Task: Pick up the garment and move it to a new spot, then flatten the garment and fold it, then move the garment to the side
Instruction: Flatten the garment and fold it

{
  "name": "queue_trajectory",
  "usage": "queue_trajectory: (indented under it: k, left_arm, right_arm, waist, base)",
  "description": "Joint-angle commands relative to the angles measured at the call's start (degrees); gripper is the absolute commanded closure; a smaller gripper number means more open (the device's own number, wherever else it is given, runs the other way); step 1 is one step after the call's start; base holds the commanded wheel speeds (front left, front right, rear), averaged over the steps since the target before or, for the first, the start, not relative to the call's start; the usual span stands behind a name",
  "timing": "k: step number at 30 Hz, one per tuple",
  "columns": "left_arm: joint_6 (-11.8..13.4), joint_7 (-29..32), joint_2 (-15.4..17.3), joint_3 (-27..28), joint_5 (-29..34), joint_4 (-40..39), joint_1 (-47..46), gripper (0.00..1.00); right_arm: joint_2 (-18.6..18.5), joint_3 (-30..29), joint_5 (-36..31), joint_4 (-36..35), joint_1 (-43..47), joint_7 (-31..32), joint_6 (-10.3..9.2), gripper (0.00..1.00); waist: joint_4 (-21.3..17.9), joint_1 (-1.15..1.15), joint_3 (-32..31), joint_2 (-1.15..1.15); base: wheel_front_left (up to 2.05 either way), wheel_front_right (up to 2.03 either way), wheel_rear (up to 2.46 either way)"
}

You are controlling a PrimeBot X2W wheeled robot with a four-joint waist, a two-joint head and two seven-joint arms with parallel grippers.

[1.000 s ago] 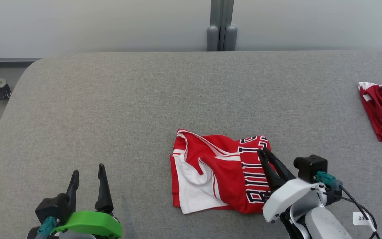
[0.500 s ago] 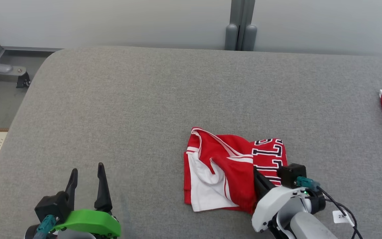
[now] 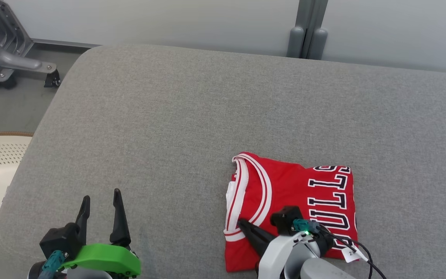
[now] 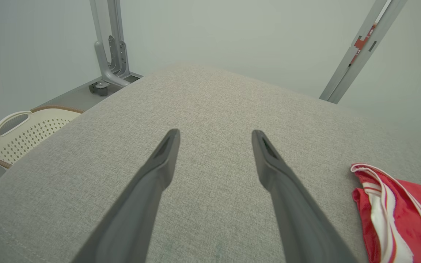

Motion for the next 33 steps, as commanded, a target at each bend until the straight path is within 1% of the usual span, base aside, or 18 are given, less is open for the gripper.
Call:
queue_trajectory:
  k: [1, 6, 8, 10, 11, 12, 13, 14, 15, 16, 19, 24, 28, 33]
  left_arm:
    - [0.3, -0.4, -0.1, 0.3, -0.1, 0.0, -0.5, 0.00]
    - [0.4, -0.6, -0.4, 0.4, -0.2, 0.2, 0.0, 0.00]
    - [0.2, -0.7, -0.4, 0.3, -0.2, 0.3, 0.0, 0.00]
    - [0.0, -0.8, -0.4, 0.1, 0.1, 0.3, -0.3, 0.00]
    - [-0.1, -0.9, -0.3, 0.0, 0.4, 0.4, -0.6, 0.00]
    - [-0.2, -0.9, -0.3, -0.2, 0.5, 0.4, -0.9, 0.00]
    - [-0.4, -0.9, -0.3, -0.4, 0.7, 0.4, -1.3, 0.00]
    - [-0.5, -0.9, -0.3, -0.5, 1.0, 0.5, -1.6, 0.00]
    - [-0.5, -1.0, -0.5, -0.7, 1.1, 0.4, -1.9, 0.00]
    - [-0.6, -1.0, -0.6, -0.9, 1.2, 0.5, -2.2, 0.00]
    - [-1.0, -1.2, -0.9, -1.3, 1.5, 0.8, -3.0, 0.00]
    - [-1.5, -1.5, -1.5, -1.4, 1.7, 1.6, -3.6, 0.00]
    - [-1.7, -1.7, -2.2, -0.8, 1.8, 2.0, -2.9, 0.00]
    - [-2.8, -2.0, -3.0, 0.7, 1.6, 1.7, -1.3, 0.00]
  right_arm:
    - [-0.2, 0.4, 0.6, 0.4, -1.3, -1.1, -0.10, 1.00]
    - [-0.2, -0.3, 0.8, 1.1, -3.2, -4.0, -0.10, 1.00]
    - [-0.2, -1.5, 0.4, 0.9, -3.8, -4.9, -0.09, 1.00]
    - [-0.2, -3.9, -0.2, 0.3, -4.3, -5.7, -0.10, 1.00]
    - [-0.2, -5.5, -0.8, -0.1, -4.3, -6.0, -0.10, 0.98]
    - [-0.2, -7.1, -1.3, -0.5, -4.2, -6.2, -0.10, 0.89]
    - [-0.2, -9.7, -2.1, -0.9, -4.0, -6.3, -0.10, 0.68]
    - [-0.2, -11.6, -3.0, -1.4, -3.8, -6.5, -0.10, 0.57]
    - [-0.2, -14.2, -4.5, -2.1, -3.4, -6.6, -0.10, 0.15]
    - [-0.2, -16.6, -5.6, -3.3, -3.0, -6.5, -0.10, 0.00]
    - [-0.2, -24.0, -9.6, -8.0, -0.3, -6.5, -0.10, 0.00]
    - [-0.2, -32.1, -14.4, -14.2, 3.9, -6.5, -0.09, 0.00]
    - [-0.2, -35.9, -16.7, -18.1, 6.9, -6.5, -0.10, 0.00]
    - [-0.2, -38.8, -17.6, -21.9, 10.0, -6.2, -0.10, 0.00]
  waist:
    - [0.1, 0.00, 0.2, 0.00]
    - [-1.0, 0.00, 0.1, 0.00]
    - [-1.8, 0.00, 0.0, 0.00]
    - [-2.6, 0.00, -0.2, 0.00]
    - [-3.1, 0.00, -0.3, 0.00]
    - [-3.5, 0.00, -0.4, 0.00]
    - [-4.0, 0.00, -0.5, 0.00]
    - [-4.6, 0.00, -0.6, 0.00]
    - [-5.2, 0.00, -0.7, 0.00]
    - [-5.7, 0.00, -0.9, 0.00]
    - [-7.6, 0.00, -1.4, 0.00]
    - [-10.7, 0.00, -2.2, 0.00]
    - [-12.7, 0.00, -2.4, 0.00]
    - [-14.5, 0.00, -2.6, 0.00]
  base:
    - [0.00, 0.00, 0.00]
    - [0.00, 0.00, 0.00]
    - [0.00, 0.00, 0.00]
    - [0.00, 0.00, 0.00]
    - [0.00, 0.00, 0.00]
    - [0.00, 0.00, 0.00]
    - [0.00, 0.00, 0.00]
    - [0.00, 0.00, 0.00]
    - [0.00, 0.00, 0.00]
    - [0.00, 0.00, 0.00]
    - [0.00, 0.00, 0.00]
    - [0.00, 0.00, 0.00]
    - [0.00, 0.00, 0.00]
    - [0.00, 0.00, 0.00]
